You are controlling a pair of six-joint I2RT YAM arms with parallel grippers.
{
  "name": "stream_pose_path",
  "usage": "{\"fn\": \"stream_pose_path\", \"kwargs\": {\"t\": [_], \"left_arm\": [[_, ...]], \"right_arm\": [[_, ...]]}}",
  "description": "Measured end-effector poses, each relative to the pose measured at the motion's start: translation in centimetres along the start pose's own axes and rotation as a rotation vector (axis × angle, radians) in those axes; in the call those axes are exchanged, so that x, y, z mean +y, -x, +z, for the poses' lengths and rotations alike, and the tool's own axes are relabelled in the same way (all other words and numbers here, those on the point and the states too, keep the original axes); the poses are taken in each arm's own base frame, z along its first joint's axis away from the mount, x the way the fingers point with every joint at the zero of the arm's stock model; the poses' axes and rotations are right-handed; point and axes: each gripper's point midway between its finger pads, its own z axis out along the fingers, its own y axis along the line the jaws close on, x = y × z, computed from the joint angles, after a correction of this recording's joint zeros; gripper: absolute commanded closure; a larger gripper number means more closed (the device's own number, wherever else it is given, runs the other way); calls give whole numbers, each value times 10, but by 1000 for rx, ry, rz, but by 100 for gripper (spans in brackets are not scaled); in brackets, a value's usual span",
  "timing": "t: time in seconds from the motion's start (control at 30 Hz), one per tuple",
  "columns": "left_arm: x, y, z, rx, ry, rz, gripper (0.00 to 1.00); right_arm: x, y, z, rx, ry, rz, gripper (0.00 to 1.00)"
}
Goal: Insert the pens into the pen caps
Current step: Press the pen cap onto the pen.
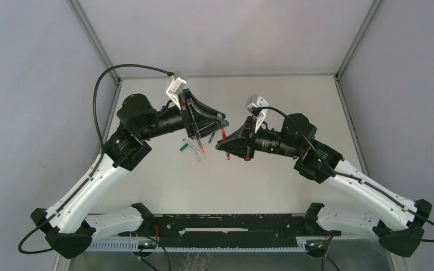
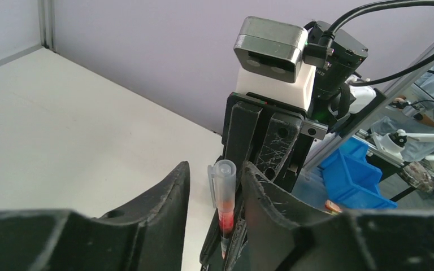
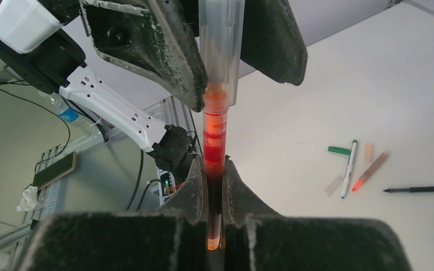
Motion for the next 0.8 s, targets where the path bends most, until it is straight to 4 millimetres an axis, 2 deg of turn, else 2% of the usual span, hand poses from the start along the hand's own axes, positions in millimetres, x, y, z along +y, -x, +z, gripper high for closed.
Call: {"fn": "stream_pose_path", "kwargs": {"t": [0.13, 0.33, 0.8], "left_arm": [[0, 0, 0, 0, -2, 0, 71], [-3, 1, 1, -6, -7, -13, 99], [-12, 14, 4, -76, -6, -45, 100]], "right_arm": [[-1, 0, 0, -2, -7, -1, 100], [-5, 2, 0, -9, -26, -10, 100], [-10, 18, -8, -26, -70, -155, 100]]}}
